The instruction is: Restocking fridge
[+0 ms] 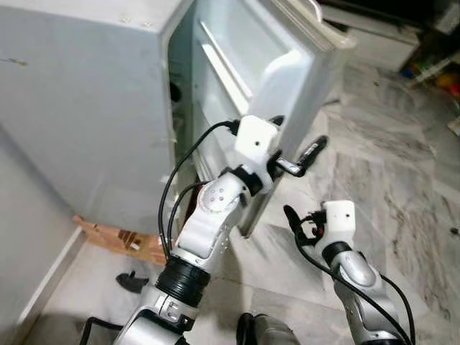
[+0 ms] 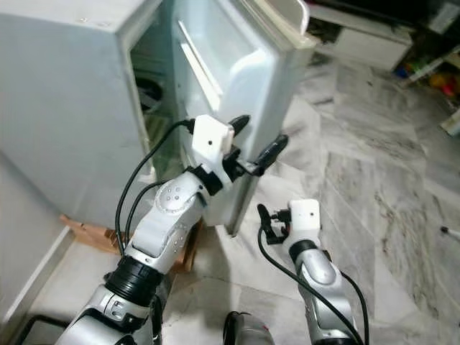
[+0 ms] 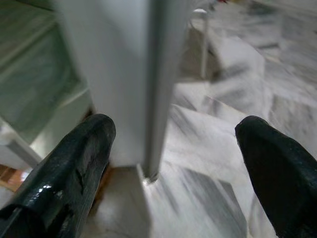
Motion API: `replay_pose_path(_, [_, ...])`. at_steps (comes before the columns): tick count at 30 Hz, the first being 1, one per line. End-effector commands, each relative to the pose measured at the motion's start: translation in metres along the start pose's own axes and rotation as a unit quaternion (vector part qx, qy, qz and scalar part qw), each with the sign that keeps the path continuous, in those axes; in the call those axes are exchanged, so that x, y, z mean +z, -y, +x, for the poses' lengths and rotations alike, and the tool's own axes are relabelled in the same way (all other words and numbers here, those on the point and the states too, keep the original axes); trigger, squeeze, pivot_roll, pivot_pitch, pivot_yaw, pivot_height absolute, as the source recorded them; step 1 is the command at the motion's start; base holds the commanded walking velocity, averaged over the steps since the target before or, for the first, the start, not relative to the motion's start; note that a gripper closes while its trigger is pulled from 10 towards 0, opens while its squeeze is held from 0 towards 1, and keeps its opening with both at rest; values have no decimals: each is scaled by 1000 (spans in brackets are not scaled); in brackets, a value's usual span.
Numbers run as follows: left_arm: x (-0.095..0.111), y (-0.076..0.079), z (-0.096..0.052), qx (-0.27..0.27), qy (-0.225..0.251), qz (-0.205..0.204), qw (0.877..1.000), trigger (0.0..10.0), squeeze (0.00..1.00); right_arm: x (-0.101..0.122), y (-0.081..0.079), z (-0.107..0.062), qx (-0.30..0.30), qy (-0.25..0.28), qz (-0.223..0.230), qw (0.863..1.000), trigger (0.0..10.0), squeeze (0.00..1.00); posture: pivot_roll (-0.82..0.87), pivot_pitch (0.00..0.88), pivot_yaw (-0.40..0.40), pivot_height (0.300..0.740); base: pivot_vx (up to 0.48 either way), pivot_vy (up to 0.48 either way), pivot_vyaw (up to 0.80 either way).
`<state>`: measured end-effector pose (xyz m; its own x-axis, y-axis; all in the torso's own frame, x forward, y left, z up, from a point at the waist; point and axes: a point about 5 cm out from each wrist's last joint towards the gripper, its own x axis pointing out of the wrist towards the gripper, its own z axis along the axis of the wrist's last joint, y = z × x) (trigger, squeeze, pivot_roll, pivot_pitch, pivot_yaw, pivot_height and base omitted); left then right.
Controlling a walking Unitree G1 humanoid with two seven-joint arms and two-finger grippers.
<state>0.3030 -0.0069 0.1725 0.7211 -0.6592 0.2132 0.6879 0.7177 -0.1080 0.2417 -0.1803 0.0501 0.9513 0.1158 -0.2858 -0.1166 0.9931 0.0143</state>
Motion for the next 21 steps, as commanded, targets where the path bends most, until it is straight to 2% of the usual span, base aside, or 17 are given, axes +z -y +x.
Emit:
replay_pose_path(1, [26,6,16,-3,39,8,999,10000,0,2,5,-2,-8,2,9,1000,10000,0,51,112,-94,740,0,0,0])
replay_pose_path(3, [21,-21,-2,47,27,26,998,10000,0,1,3,-1,-2,-1,20,1000,10000,0,64,117,-93,740,0,0,0])
replay_pose_path(6, [15,-41,-22,83,17,44,995,10000,0,2,1,0,4,2,20,1000,10000,0,68,120,-93,740,0,0,0])
replay_pose_path(7, [15,-41,-22,83,17,44,995,10000,0,2,1,0,4,2,20,1000,10000,0,68,120,-93,740,0,0,0])
replay_pose_path(8, [10,-56,-40,118,7,58,991,10000,0,3,0,0,5,3,18,1000,10000,0,75,126,-93,740,289,-382,0])
replay_pose_path(9, [10,-56,-40,118,7,58,991,10000,0,3,0,0,5,3,18,1000,10000,0,75,126,-93,740,289,-382,0])
replay_pose_path(10, [7,-63,-49,134,-2,75,988,10000,0,3,0,0,4,5,15,1000,10000,0,75,126,-93,740,266,-398,0])
replay_pose_path(11, [2,-73,-65,164,-16,82,983,10000,0,6,0,0,4,11,7,1000,10000,0,80,136,-93,740,270,-394,-419])
replay_pose_path(12, [0,-77,-73,182,-22,80,980,10000,0,7,0,0,5,13,3,1000,10000,0,80,136,-93,740,274,-394,-669])
replay_pose_path(16, [-3,-83,-94,216,-39,90,971,10000,0,9,1,1,5,17,-2,1000,10000,0,94,149,-92,740,276,-390,-739])
replay_pose_path(18, [-5,-79,-102,217,-44,94,971,10000,0,8,1,1,6,17,-3,1000,10000,0,104,148,-90,740,277,-386,-619])
replay_pose_path(20, [-11,-75,-111,218,-63,122,966,10000,0,8,0,1,11,18,-4,1000,10000,0,116,153,-86,740,304,-368,-569])
replay_pose_path(21, [-14,-74,-114,221,-70,120,965,10000,0,8,-1,1,14,17,-5,1000,10000,0,125,159,-89,740,304,-368,-438])
